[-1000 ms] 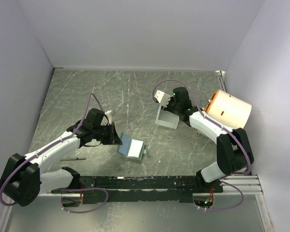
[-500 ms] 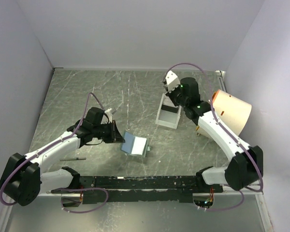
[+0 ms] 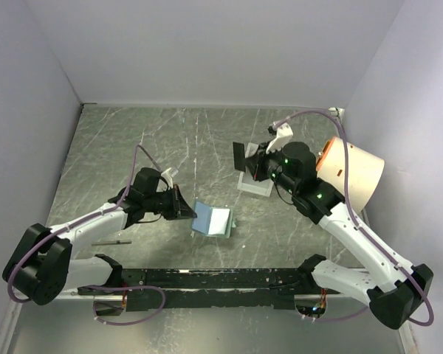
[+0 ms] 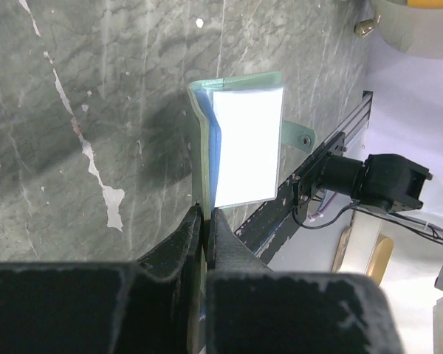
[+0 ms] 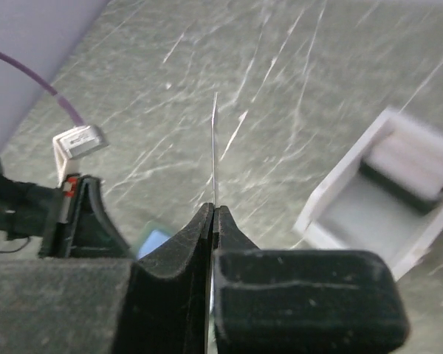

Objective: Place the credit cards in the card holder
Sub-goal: Pick up the credit card from the storage box, then insert the credit card into the card holder.

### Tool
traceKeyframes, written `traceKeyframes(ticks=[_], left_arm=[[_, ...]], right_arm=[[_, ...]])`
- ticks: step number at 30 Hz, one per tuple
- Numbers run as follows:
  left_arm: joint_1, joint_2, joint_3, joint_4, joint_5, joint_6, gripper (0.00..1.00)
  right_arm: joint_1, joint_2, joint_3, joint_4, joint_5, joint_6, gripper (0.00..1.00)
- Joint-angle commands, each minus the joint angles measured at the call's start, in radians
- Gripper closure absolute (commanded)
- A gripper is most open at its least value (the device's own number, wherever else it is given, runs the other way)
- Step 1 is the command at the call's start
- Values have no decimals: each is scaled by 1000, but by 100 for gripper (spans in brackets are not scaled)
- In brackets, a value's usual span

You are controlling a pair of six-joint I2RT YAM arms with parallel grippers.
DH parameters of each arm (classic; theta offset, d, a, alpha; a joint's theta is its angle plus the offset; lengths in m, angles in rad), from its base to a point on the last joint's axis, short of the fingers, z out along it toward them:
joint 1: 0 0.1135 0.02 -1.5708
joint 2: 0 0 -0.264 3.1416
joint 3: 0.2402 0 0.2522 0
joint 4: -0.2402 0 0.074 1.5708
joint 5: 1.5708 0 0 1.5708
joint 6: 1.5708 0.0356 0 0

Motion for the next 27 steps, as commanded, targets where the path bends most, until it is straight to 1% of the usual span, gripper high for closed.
traceKeyframes(ticks=[1, 3, 9, 11, 14, 18, 21, 27], left_arm=[[-6, 15, -52, 118, 1, -48, 92], [-7, 31, -79, 140, 2, -49, 92], [-8, 50, -101, 116, -31, -30, 89], [-7, 50, -101, 106, -42, -24, 88], [-8, 57, -93, 83, -61, -11, 81], [-8, 61, -77, 35, -83, 15, 74], [-7, 58, -63, -4, -102, 32, 69], [-7, 35, -64, -36, -117, 39, 62]], right_arm=[[14, -42, -124, -40, -41, 359, 100], [16, -50, -187, -6, -78, 432, 100], [32, -38, -297, 50, -128, 627, 100], [55, -41, -340, 106, -136, 687, 100], [105, -26, -384, 156, -109, 767, 100], [213, 33, -387, 165, -37, 800, 100], [271, 64, -391, 158, 18, 827, 100], [309, 102, -443, 206, 24, 831, 100]])
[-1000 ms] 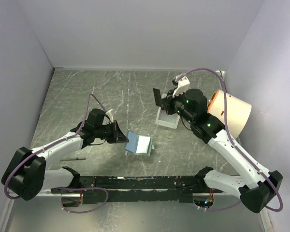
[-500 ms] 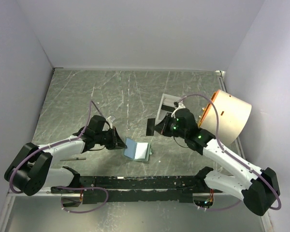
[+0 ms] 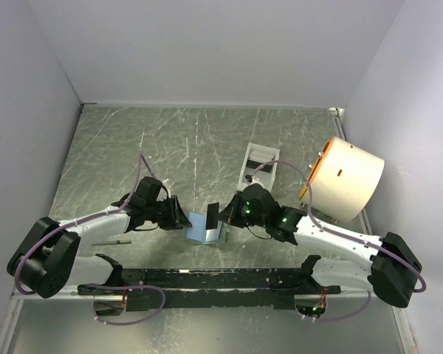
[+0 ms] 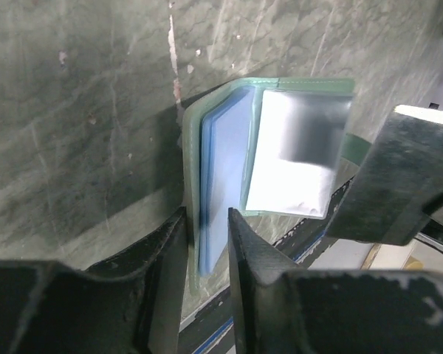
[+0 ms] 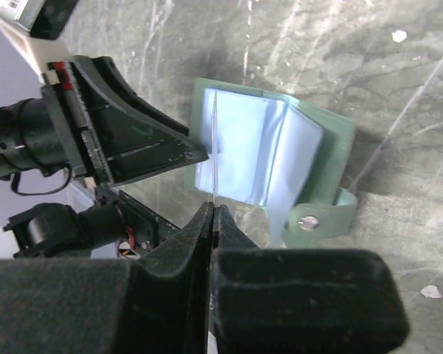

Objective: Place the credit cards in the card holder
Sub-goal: Insert the credit card into the card holder.

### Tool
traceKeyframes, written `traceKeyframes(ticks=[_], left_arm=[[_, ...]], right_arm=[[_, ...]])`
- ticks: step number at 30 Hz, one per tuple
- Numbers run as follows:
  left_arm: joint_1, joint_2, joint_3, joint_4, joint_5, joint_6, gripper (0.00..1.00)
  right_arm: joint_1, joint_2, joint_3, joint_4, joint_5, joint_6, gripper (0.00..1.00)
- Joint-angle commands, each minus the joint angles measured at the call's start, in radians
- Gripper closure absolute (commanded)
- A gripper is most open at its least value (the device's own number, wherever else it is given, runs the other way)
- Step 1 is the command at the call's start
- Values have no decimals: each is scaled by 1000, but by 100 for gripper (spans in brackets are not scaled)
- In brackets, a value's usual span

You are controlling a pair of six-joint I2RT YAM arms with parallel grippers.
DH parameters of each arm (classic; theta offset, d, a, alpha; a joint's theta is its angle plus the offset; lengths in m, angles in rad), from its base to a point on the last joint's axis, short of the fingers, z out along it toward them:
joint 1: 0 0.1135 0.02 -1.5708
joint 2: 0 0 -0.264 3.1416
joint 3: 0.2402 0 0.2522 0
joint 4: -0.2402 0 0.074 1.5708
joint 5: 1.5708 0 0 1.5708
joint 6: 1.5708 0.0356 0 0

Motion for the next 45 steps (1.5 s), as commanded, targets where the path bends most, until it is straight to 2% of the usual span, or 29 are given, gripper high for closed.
traceKeyframes(ticks=[1, 10, 16, 20, 26, 30, 38, 45], left_arm=[[-7, -21, 32, -42, -29, 27, 61], [-8, -44, 62, -127, -75, 67, 60], [-8, -57, 61, -162, -94, 85, 68], [-7, -87, 60, -189, -126, 95, 69], [-7, -94, 42, -180, -124, 100, 80], [-7, -75, 22, -148, -98, 92, 80], [-8, -75, 1, -118, -75, 86, 87], [-8, -68, -7, -116, -73, 84, 88]], right_arm=[[25, 20, -36, 46, 47, 23, 100], [39, 35, -58, -23, 94, -7, 100], [40, 64, -61, -39, 135, -32, 100], [39, 76, -70, -31, 148, -32, 100], [40, 78, -84, -19, 156, -40, 100], [39, 90, -82, -21, 153, -41, 100], [39, 61, -142, 137, 86, 9, 100], [39, 91, -166, 239, 58, 18, 100]])
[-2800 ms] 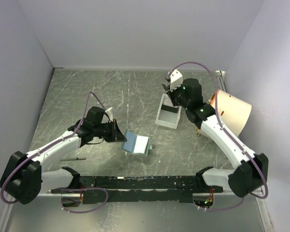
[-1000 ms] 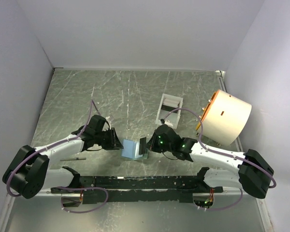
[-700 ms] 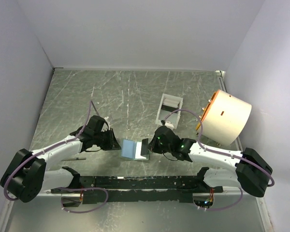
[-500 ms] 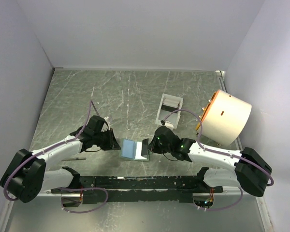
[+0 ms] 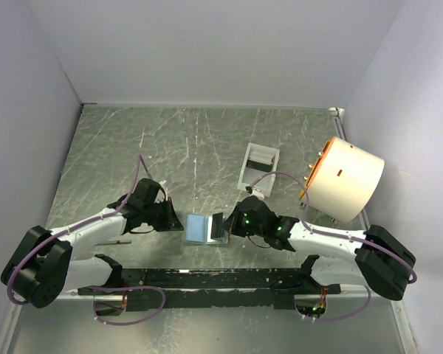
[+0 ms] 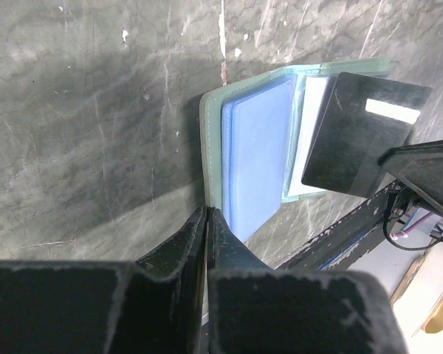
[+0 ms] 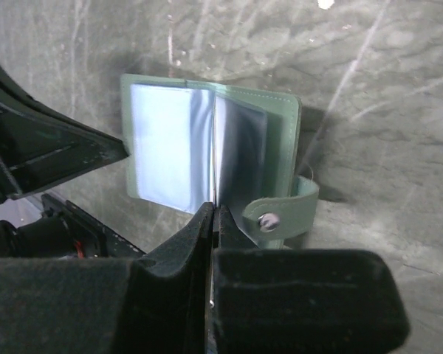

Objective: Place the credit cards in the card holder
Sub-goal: Insert the credit card into the card holder.

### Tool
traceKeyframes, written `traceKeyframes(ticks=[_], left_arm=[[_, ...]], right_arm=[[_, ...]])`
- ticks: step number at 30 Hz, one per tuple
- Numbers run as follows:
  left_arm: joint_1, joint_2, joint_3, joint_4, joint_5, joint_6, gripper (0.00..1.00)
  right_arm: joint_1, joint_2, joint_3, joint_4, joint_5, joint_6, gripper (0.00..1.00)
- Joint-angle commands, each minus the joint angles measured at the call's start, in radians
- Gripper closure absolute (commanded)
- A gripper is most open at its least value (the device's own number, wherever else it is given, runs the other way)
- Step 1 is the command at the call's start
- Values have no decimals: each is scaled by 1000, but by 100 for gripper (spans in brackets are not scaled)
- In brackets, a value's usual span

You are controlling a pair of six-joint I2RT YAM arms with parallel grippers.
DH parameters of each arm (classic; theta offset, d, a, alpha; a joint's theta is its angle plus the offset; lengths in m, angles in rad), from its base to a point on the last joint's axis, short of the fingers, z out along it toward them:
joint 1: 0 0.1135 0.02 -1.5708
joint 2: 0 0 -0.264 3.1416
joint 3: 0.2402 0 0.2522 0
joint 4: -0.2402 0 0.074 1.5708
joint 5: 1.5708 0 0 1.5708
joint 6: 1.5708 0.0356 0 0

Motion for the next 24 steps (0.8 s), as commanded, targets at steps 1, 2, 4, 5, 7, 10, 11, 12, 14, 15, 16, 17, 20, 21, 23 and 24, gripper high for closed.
traceKeyframes(ticks=[1, 2, 4, 5, 7, 10, 11, 12, 14, 15, 16, 17, 20, 21, 23, 24], left_arm=[[-7, 7, -15, 32, 24, -1, 88], [-8, 10, -16, 33, 23, -1, 88], [-7, 17, -18, 35, 22, -1, 88], [-7, 23, -17, 35, 23, -1, 88], [-8, 31, -20, 35, 22, -1, 88], [-7, 42, -22, 40, 24, -1, 89], [-8, 44, -23, 42, 23, -2, 89], [-7, 47, -23, 42, 23, -2, 89], [-7, 49, -25, 43, 25, -2, 89], [-7, 51, -26, 45, 26, -2, 89], [-7, 50, -28, 45, 27, -3, 90], [-7, 49, -31, 47, 27, -3, 90], [-8, 49, -36, 53, 28, -7, 90], [-7, 49, -37, 55, 29, -7, 90], [-7, 52, -38, 56, 30, -7, 90], [-8, 52, -38, 56, 32, -8, 90]], right_arm=[[6, 23, 0, 104, -19, -2, 100], [6, 32, 3, 114, -25, -11, 100], [5, 46, 8, 130, -31, -25, 100], [5, 50, 9, 136, -31, -28, 100], [5, 60, 8, 145, -22, -30, 100], [5, 71, 5, 165, -10, -40, 100], [5, 75, 4, 173, -7, -43, 100], [5, 81, 2, 182, -5, -48, 100], [5, 93, -2, 197, -10, -56, 100], [5, 99, -3, 206, -16, -58, 100], [5, 104, -5, 213, -21, -60, 100], [5, 111, -8, 219, -26, -62, 100], [6, 125, -18, 233, -32, -64, 100], [5, 128, -22, 236, -34, -64, 100], [6, 134, -27, 244, -38, -62, 100], [5, 138, -26, 245, -40, -58, 100]])
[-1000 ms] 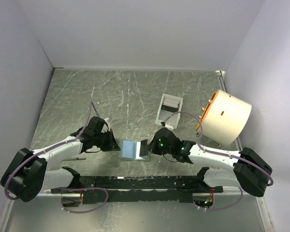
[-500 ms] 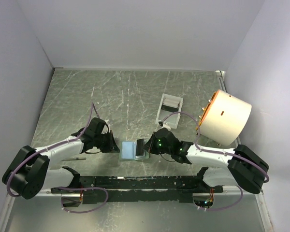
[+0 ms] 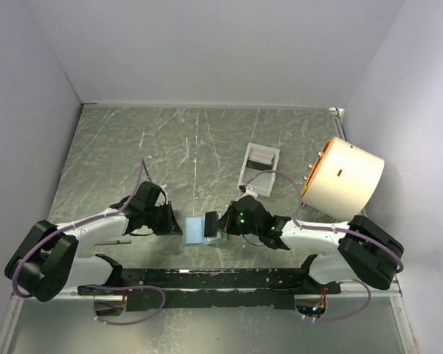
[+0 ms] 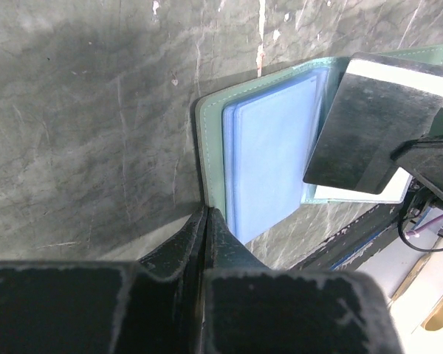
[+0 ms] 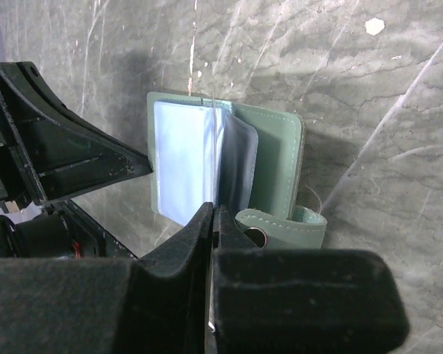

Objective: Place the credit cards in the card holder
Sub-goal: Insert the credit card into the card holder.

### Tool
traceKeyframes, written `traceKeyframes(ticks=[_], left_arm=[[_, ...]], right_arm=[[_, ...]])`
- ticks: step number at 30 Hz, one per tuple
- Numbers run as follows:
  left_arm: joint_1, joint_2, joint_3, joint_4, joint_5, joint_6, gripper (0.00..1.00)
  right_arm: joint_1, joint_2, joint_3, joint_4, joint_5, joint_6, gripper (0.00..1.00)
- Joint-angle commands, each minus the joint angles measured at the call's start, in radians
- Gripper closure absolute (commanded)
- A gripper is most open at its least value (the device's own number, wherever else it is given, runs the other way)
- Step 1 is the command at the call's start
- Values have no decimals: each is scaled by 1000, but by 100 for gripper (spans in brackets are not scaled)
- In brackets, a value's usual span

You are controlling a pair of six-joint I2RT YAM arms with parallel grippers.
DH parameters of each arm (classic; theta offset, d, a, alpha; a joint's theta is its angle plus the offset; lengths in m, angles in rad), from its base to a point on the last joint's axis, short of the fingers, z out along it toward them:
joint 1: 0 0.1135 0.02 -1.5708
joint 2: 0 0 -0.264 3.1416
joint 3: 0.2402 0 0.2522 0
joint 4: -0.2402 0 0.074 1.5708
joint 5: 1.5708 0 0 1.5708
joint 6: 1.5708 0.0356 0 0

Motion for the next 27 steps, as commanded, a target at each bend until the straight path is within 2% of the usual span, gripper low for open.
traceKeyframes(ticks=[1, 11, 27], left_arm=[[-9, 5, -7, 35, 30, -7, 90], [-9, 3, -7, 32, 27, -3, 91], [-9, 2, -5, 30, 25, -4, 92]], right_arm=[[5, 21, -17, 35, -6, -3, 100], [6, 66, -10, 45, -40, 11, 100], [7, 87, 14, -30, -47, 11, 100]])
